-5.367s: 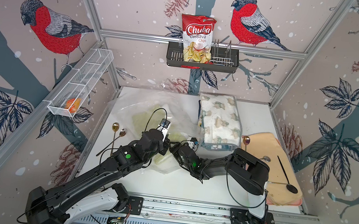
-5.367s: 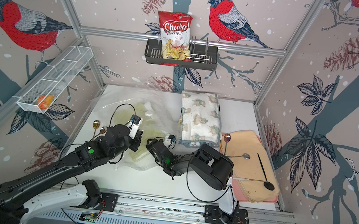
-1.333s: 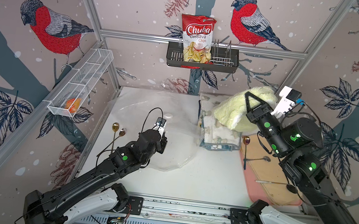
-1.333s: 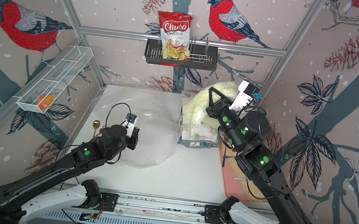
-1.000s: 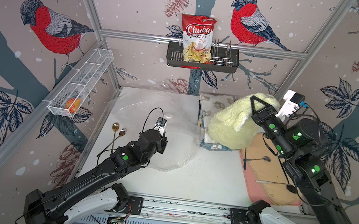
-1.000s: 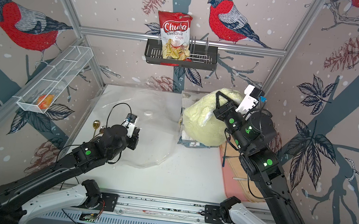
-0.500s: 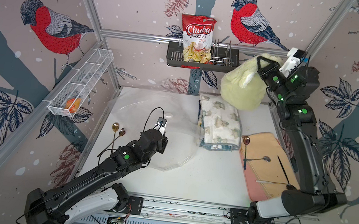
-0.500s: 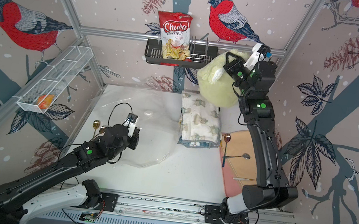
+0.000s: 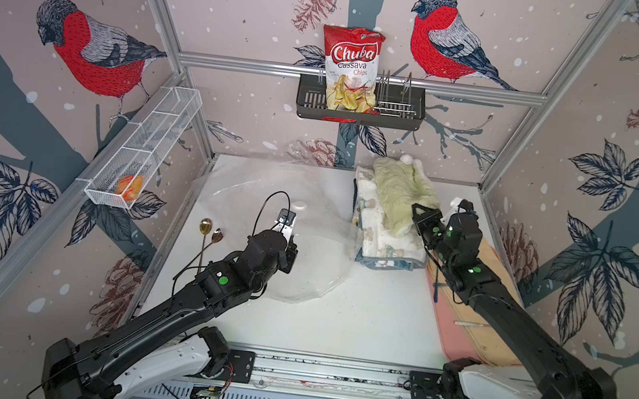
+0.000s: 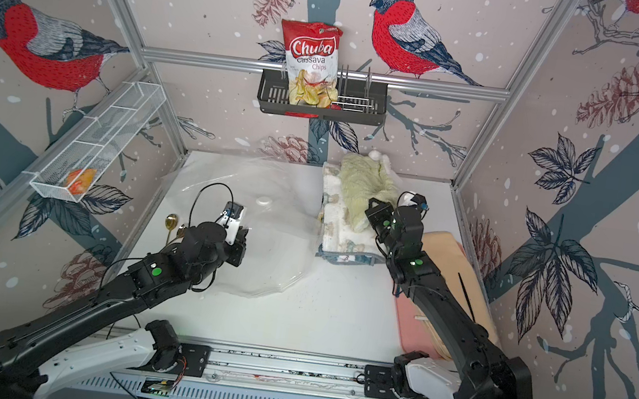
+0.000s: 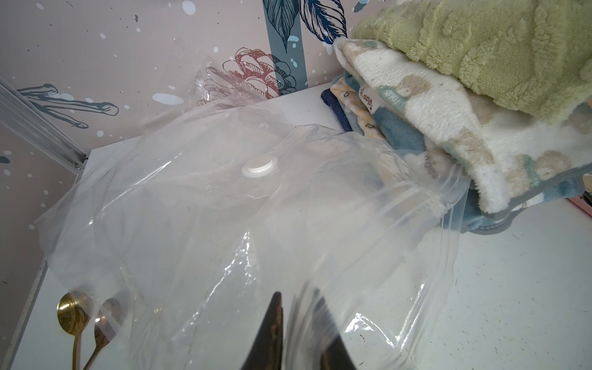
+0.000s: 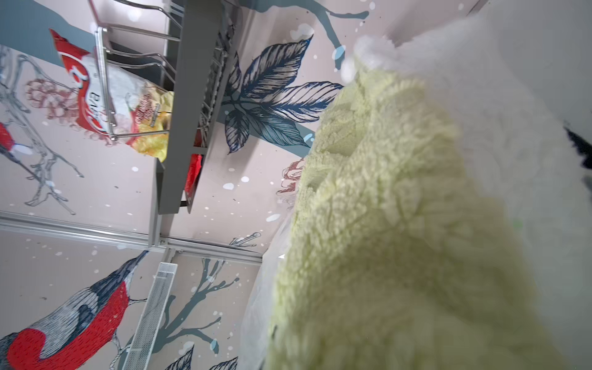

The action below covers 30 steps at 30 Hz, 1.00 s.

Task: Take the blanket out of the vacuum bag
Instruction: Place the blanket at the center of the board.

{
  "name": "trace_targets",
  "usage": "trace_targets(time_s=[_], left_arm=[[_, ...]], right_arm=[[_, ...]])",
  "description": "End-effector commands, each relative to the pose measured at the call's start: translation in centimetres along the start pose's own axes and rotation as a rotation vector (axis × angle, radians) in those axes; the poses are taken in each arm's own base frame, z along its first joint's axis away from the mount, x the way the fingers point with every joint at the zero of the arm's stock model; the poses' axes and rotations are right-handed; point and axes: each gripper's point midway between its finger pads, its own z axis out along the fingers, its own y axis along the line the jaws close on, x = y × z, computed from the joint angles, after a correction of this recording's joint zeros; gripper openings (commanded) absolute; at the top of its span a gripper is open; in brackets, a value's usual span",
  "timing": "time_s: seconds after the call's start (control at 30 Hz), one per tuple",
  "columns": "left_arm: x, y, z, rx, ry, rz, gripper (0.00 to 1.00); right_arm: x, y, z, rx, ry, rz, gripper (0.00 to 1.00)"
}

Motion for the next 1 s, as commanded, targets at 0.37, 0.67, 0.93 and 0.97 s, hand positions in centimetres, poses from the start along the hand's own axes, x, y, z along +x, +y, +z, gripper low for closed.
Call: trace_targets(time_s=[0.37,0.67,0.93,0.97], left_arm=[[-1.3,0.1,-0.5,0.008,-0.049,-0.015,0.18],[-1.4,-0.2,-0.6,0.023,-0.051,-0.018,0.18],[-0.9,-0.7,0.0,0.041,-0.023,-0.007,0.2],[-0.8,-0.7,0.0,0.041,-0.021,-0.006,0.21]], right_arm=[[-1.6,3.8,-0.4,-0.066,-0.025,-0.02,0.02],[1.9,-2.8,-2.8,0.078,0.065,-0.058,0.32],[2.9,-10.1,-5.5,0.214,0.083,-0.061,0.63],[2.9,-10.3,-5.8,0.225,0.091,-0.076,0.66]])
